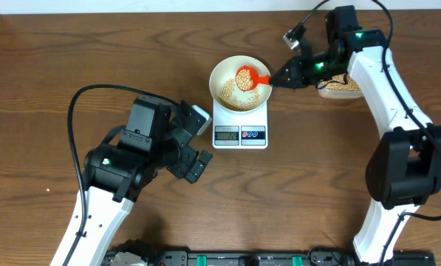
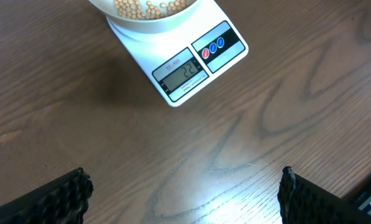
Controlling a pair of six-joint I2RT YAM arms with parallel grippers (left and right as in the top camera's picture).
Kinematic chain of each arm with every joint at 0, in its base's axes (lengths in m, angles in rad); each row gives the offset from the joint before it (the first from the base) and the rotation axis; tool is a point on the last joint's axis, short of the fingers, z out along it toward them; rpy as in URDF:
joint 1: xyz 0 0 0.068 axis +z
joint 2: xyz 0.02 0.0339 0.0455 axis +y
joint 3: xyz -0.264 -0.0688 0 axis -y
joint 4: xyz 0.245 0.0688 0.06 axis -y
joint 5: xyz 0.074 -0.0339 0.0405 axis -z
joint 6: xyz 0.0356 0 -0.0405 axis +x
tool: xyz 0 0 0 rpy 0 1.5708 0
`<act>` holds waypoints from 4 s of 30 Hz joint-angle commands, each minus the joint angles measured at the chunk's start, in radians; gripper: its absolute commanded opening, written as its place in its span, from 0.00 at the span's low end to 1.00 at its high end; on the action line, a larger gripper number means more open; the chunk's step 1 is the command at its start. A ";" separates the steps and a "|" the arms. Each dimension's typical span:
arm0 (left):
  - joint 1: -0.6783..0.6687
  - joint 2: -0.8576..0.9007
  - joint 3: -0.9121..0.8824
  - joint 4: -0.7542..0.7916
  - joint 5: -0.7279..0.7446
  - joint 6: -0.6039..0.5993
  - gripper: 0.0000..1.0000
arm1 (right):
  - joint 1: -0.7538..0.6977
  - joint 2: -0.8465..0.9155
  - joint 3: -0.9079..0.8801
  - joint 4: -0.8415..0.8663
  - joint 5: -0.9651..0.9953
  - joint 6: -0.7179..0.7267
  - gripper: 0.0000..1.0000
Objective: Scoop item into bowl and weigh 50g on scale
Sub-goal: 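Carry the scoop to the bowl and tip soybeans in, then hold the tipped red scoop over the white bowl to empty it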
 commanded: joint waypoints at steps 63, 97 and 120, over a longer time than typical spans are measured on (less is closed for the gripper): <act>-0.003 0.005 -0.008 0.000 -0.003 -0.009 0.98 | 0.236 -0.006 0.156 -0.039 0.565 -0.100 0.01; -0.003 0.005 -0.008 0.000 -0.003 -0.009 0.98 | 0.260 -0.006 0.157 -0.021 0.603 -0.219 0.01; -0.003 0.005 -0.008 0.000 -0.003 -0.009 0.98 | 0.260 -0.032 0.175 -0.016 0.629 -0.222 0.01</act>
